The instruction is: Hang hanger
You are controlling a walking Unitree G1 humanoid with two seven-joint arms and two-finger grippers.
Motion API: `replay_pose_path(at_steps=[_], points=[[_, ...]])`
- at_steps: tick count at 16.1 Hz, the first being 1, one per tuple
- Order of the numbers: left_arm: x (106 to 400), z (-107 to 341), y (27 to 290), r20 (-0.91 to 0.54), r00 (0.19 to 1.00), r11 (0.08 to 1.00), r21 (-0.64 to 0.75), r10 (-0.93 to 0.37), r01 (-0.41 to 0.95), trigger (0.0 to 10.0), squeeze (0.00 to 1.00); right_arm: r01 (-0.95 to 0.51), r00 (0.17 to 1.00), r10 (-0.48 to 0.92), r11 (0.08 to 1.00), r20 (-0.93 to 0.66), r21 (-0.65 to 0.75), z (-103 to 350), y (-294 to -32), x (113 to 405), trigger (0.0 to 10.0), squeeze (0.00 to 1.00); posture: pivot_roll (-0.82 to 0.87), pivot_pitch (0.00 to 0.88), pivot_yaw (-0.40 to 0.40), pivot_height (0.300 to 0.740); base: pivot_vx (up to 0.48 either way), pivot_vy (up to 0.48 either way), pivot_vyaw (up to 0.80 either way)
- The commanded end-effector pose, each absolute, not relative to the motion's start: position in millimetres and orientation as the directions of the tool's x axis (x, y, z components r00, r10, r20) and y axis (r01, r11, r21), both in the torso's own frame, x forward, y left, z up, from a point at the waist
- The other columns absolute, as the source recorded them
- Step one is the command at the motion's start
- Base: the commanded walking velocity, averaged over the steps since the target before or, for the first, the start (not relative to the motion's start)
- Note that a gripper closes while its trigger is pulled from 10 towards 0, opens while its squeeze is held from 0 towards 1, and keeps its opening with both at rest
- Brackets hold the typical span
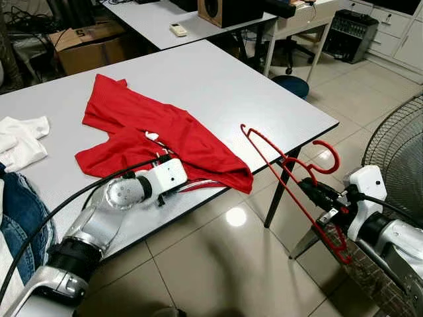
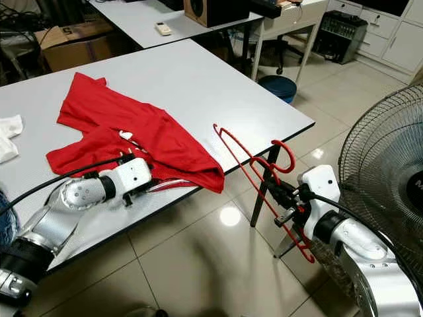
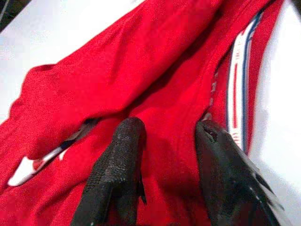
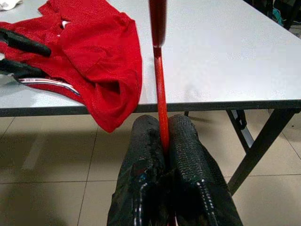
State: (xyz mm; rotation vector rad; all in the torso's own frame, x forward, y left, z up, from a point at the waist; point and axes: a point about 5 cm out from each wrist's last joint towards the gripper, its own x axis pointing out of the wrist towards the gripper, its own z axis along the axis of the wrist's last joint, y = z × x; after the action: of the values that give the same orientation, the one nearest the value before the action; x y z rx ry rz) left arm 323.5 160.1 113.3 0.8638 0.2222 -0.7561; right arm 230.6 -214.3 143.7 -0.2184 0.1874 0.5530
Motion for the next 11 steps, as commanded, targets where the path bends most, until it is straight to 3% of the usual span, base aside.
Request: replay_pose_path(at_steps=[1, 7, 11], points=[[326, 115, 159, -0.467, 0.731, 0.393, 0.629, -0.497, 0.67, 10.0, 0.0, -0.533, 0.84, 0.493, 0.83, -0.227, -0.164, 146, -217, 232, 10.0, 0.0, -0.09, 0.045, 0.045, 0.74, 0.0, 0.0, 0.0], [333, 125, 148, -0.378, 0.77, 0.444, 0.651, -0.513, 0.615, 10.0, 0.0, -0.544, 0.832, 0.503, 0.822, -0.234, -0.169, 145, -216, 235, 10.0, 0.0, -0.08, 0.041, 0.028, 0.74, 0.0, 0.0, 0.0], [331, 117, 147, -0.424, 0.756, 0.412, 0.652, -0.499, 0.637, 10.0, 0.0, -0.554, 0.826, 0.512, 0.815, -0.236, -0.17, 145, -214, 237, 10.0, 0.0, -0.08, 0.039, 0.024, 0.74, 0.0, 0.0, 0.0]])
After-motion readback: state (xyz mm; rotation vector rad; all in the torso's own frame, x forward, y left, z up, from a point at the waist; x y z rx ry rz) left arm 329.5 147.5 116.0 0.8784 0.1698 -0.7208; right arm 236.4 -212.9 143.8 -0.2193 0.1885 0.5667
